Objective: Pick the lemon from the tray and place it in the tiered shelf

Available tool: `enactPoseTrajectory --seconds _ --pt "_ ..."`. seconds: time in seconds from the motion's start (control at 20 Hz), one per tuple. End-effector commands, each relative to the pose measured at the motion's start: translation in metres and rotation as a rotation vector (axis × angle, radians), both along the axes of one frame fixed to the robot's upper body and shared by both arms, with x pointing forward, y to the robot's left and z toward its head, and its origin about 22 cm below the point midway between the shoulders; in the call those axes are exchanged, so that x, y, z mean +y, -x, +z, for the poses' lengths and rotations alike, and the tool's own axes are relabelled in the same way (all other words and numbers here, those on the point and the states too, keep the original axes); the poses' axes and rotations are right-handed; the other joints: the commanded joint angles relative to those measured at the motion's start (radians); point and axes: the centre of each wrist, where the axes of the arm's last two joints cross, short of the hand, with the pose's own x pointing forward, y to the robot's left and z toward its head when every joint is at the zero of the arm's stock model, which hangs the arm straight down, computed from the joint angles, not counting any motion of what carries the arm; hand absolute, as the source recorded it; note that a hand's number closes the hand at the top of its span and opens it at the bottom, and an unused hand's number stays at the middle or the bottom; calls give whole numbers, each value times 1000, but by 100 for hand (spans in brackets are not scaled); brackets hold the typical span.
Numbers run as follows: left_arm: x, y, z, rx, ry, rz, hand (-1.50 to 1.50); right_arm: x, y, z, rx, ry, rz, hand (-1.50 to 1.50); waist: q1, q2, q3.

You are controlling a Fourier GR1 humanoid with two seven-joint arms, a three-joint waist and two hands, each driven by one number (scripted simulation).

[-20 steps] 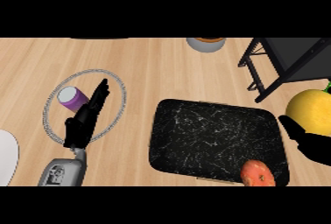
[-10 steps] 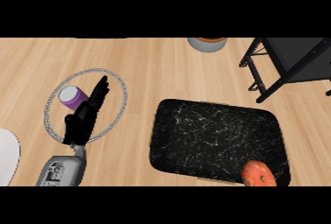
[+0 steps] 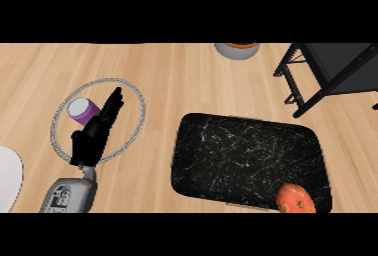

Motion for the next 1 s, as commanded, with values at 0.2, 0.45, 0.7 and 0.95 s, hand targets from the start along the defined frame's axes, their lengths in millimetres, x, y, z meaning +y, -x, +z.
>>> enactPoseTrajectory --seconds 0.2,0.45,0.7,0.95 --pt "8 -4 -1 -8 -2 1 0 -7 -45 -16 -46 124 -41 150 5 2 0" --pt "12 0 -1 -11 7 3 0 -19 -62 -41 -58 155 -74 150 3 1 0" --pt "-8 2 10 -14 -3 -11 0 -35 -101 -48 -106 221 -39 150 14 4 1" --pt "-4 -4 2 -5 2 12 0 -27 -107 -48 -219 -78 48 150 5 4 2"
